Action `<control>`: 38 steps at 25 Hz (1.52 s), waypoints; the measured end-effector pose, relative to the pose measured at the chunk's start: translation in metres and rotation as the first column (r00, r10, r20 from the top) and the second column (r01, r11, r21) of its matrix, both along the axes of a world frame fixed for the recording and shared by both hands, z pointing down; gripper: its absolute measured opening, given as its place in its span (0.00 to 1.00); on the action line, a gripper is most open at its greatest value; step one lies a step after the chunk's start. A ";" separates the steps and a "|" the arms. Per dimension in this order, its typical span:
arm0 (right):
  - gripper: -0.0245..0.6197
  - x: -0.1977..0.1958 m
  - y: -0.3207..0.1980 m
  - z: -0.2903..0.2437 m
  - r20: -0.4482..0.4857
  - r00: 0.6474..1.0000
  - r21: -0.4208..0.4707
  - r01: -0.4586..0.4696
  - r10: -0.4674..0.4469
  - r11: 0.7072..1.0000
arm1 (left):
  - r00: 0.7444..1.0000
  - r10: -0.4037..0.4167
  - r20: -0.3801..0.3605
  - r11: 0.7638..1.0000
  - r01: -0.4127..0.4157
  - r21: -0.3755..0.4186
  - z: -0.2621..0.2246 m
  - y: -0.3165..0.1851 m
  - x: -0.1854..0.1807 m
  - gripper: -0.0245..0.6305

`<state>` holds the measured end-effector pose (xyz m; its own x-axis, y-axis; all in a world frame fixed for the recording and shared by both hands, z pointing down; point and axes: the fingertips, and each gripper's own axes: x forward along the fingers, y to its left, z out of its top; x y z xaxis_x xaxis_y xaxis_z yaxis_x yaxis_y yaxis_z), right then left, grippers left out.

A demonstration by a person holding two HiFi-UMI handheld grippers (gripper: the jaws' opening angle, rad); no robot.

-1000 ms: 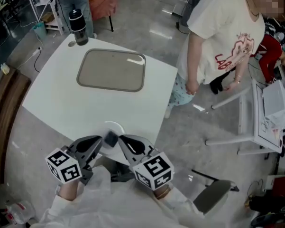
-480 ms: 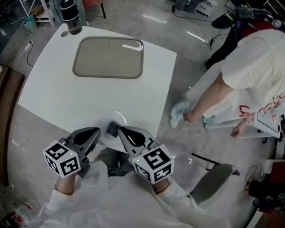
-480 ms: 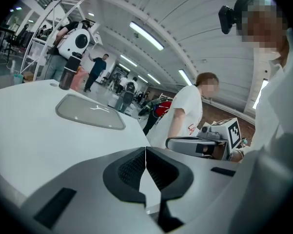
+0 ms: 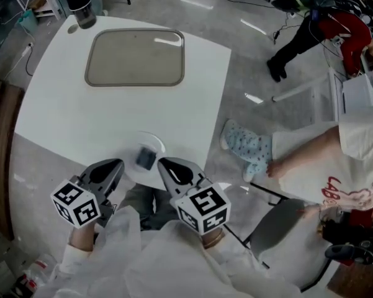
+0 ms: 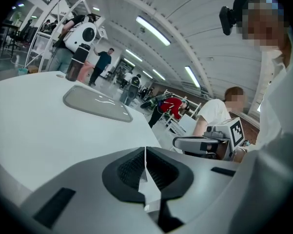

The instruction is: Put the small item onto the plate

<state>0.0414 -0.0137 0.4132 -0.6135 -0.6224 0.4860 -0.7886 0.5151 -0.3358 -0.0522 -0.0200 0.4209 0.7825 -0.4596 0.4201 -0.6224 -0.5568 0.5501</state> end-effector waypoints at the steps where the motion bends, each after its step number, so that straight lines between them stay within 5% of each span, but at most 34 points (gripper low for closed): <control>1: 0.06 0.001 0.000 0.004 -0.001 1.000 -0.010 -0.001 0.001 1.000 | 1.000 -0.003 0.005 1.000 0.003 -0.005 0.003 -0.001 -0.001 0.05; 24: 0.07 -0.002 0.018 0.071 -0.011 1.000 -0.195 -0.021 0.019 0.980 | 0.998 -0.007 0.062 0.989 0.016 -0.144 0.066 0.001 -0.023 0.11; 38: 0.23 -0.005 0.027 0.097 -0.057 0.998 -0.278 -0.035 0.020 0.960 | 0.995 0.012 0.100 0.968 0.014 -0.251 0.093 0.016 -0.030 0.23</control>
